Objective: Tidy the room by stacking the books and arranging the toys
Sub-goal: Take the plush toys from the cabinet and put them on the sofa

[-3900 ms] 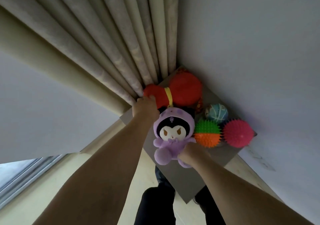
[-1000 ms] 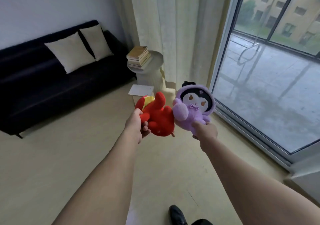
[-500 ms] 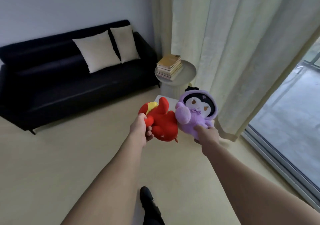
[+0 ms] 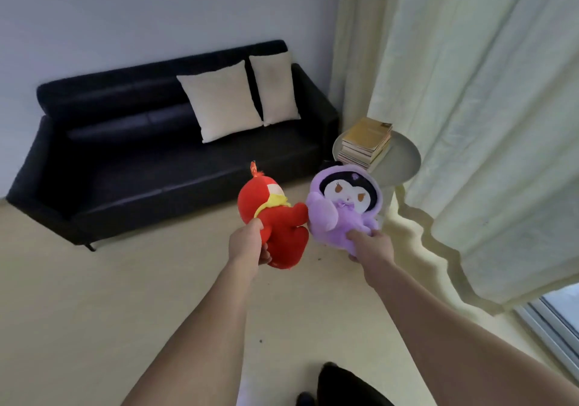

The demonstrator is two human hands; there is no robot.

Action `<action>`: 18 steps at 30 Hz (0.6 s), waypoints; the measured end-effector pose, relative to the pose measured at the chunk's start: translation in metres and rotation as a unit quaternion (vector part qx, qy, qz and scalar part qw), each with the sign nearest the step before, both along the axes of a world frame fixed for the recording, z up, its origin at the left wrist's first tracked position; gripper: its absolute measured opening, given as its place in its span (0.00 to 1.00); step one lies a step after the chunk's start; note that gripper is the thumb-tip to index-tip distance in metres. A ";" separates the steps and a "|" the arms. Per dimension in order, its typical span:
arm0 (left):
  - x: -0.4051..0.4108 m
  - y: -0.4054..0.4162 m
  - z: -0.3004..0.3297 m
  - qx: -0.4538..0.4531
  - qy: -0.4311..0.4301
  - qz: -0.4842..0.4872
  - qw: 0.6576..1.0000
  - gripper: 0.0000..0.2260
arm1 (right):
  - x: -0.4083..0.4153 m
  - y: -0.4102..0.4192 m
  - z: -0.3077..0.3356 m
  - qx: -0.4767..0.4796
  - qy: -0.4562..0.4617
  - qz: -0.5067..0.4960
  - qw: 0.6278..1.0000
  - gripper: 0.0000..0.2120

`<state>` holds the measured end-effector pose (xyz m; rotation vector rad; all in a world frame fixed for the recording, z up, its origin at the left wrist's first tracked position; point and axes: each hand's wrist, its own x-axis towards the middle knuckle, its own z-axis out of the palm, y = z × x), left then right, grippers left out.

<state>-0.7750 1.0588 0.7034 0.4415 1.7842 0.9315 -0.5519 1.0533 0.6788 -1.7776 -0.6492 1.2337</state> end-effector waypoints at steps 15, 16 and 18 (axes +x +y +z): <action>-0.178 0.257 -0.008 -0.034 0.024 0.060 0.997 0.12 | -0.191 0.290 -0.008 -0.016 0.044 0.064 0.997 0.22; -0.198 0.278 -0.004 -0.028 0.012 0.061 0.998 0.12 | -0.210 0.313 -0.007 -0.015 0.052 0.070 0.996 0.22; -0.227 0.303 0.002 -0.020 -0.009 0.060 0.998 0.10 | -0.238 0.343 -0.003 -0.009 0.054 0.073 0.996 0.22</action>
